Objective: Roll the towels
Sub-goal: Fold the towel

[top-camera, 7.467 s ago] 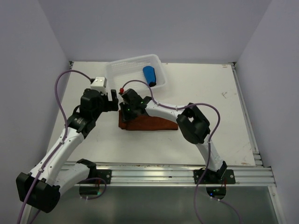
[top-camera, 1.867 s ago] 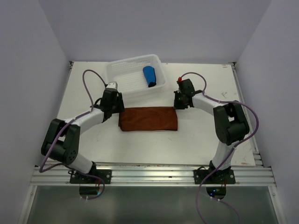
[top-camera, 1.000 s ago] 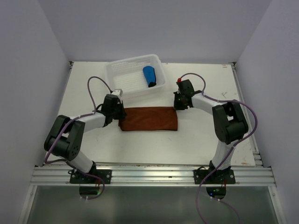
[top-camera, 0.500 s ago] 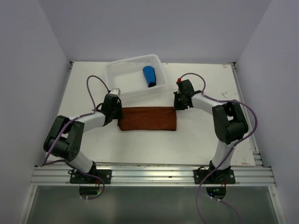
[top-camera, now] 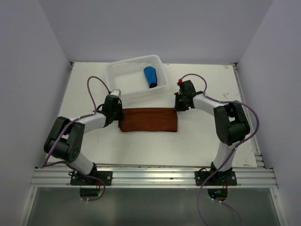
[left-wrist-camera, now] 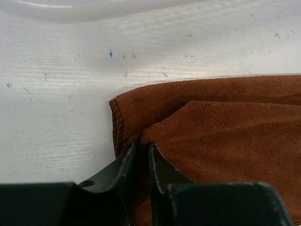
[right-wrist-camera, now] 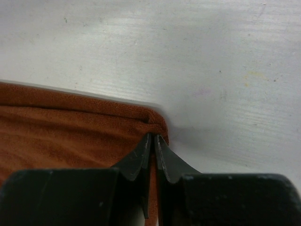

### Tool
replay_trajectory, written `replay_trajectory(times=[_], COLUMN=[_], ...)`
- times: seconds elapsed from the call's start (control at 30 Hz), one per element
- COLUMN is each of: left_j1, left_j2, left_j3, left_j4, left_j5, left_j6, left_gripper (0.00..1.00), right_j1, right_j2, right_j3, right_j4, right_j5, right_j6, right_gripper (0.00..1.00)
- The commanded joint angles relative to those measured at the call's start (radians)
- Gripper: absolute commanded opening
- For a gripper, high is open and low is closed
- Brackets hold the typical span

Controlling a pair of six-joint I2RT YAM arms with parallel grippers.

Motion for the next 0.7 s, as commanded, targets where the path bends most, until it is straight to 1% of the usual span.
replay_trajectory(times=[0.0, 0.03, 0.1, 0.13, 0.17, 0.27, 0.33, 0.4, 0.43, 0.53, 0.57, 0.6, 0.63, 0.67], left_j1=[0.008, 0.008, 0.008, 0.008, 0.008, 0.008, 0.008, 0.008, 0.008, 0.008, 0.008, 0.008, 0.007, 0.008], left_j2=[-0.031, -0.034, -0.036, -0.037, -0.039, -0.054, -0.074, -0.088, -0.096, -0.129, -0.14, -0.154, -0.19, -0.212], left_j3=[-0.002, 0.0, 0.004, 0.006, 0.006, 0.007, 0.011, 0.018, 0.021, 0.037, 0.044, 0.046, 0.049, 0.049], left_j4=[0.02, 0.02, 0.022, 0.022, 0.02, 0.022, 0.01, -0.003, -0.01, -0.038, -0.038, -0.087, -0.093, -0.101], left_j5=[0.017, 0.023, 0.029, 0.029, 0.031, 0.029, 0.017, 0.006, 0.002, -0.012, -0.012, -0.012, -0.011, -0.009], left_j6=[0.006, 0.009, 0.01, 0.009, 0.009, 0.001, -0.004, -0.007, -0.007, -0.008, -0.013, -0.013, -0.016, -0.019], left_gripper=[0.2, 0.21, 0.27, 0.3, 0.37, 0.46, 0.49, 0.53, 0.53, 0.59, 0.63, 0.66, 0.69, 0.73], right_j1=[-0.008, -0.006, -0.006, -0.006, -0.006, -0.008, -0.008, -0.008, -0.006, -0.005, -0.008, -0.006, -0.005, -0.003], right_j2=[-0.008, -0.016, -0.04, -0.051, -0.063, -0.111, -0.157, -0.193, -0.227, -0.287, -0.302, -0.316, -0.331, -0.359], right_j3=[0.036, 0.042, 0.059, 0.065, 0.069, 0.068, 0.039, 0.013, -0.001, -0.056, -0.084, -0.099, -0.116, -0.15], right_j4=[0.01, 0.016, 0.009, -0.014, -0.027, -0.085, -0.111, -0.122, -0.126, -0.14, -0.142, -0.137, -0.136, -0.133], right_j5=[-0.118, -0.149, -0.185, -0.179, -0.165, -0.09, -0.041, -0.009, 0.007, 0.036, 0.025, 0.012, -0.007, -0.022], right_j6=[0.011, 0.017, 0.036, 0.034, 0.027, 0.01, 0.008, 0.005, 0.007, 0.005, 0.007, 0.008, 0.01, 0.021], right_gripper=[0.12, 0.26, 0.34, 0.37, 0.42, 0.44, 0.46, 0.5, 0.61, 0.63, 0.63, 0.59, 0.56, 0.54])
